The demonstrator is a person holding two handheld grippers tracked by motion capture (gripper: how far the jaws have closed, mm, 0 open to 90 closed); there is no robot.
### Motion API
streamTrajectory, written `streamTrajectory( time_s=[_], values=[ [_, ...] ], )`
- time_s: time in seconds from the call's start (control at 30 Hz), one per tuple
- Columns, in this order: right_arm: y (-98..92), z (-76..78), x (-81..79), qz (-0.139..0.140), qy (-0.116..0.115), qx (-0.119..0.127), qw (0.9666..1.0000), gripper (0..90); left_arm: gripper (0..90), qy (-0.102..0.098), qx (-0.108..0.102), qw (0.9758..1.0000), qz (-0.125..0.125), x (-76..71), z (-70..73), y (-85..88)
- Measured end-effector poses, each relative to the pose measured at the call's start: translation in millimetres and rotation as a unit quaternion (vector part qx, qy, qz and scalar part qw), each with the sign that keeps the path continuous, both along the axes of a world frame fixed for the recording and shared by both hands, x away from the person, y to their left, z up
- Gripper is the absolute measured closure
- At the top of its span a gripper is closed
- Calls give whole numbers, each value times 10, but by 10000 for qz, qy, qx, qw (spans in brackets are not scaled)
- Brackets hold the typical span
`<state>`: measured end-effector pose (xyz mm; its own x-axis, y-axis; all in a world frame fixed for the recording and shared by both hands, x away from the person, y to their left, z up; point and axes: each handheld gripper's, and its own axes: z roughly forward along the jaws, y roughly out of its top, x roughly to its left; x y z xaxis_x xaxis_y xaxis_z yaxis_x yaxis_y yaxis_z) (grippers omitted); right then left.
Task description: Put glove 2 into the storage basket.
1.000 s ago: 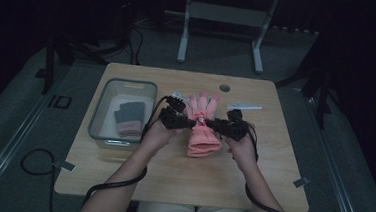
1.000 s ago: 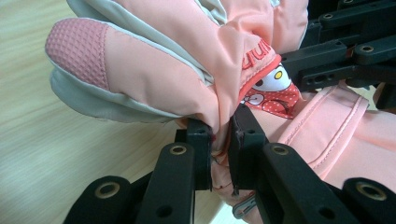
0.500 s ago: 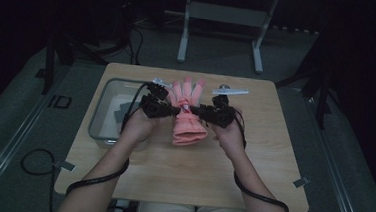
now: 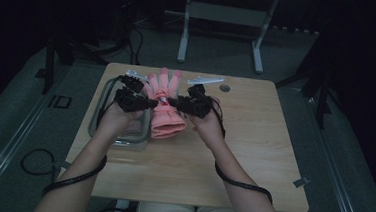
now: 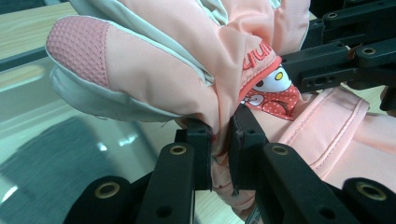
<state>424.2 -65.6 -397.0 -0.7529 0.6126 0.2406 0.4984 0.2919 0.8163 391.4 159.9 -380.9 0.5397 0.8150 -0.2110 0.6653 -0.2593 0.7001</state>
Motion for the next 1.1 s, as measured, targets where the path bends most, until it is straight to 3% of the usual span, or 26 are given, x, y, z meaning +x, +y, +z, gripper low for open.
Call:
streamTrajectory(
  time_s=[0.13,0.2,0.23,0.5,0.6,0.67,1.1],
  values=[
    [205,27,18,130,-35,-51,9999,698,802,-11,35,9999,156,-40,29,192],
    [257,34,20,158,-49,-52,9999,698,802,-11,35,9999,156,-40,29,192],
    [369,48,23,233,-90,-62,9997,698,802,-32,58,9996,276,-81,55,338],
    [770,53,31,488,-71,-82,9987,698,802,-17,132,9982,580,-188,65,685],
    [851,50,34,543,-81,-71,9985,698,802,-16,123,9980,614,-199,65,716],
    [989,48,47,664,-75,-64,9977,698,802,-2,107,9971,758,-246,56,884],
    [1358,-138,161,776,118,-117,9968,698,801,158,107,9936,1115,-195,-153,1156]
  ],
)
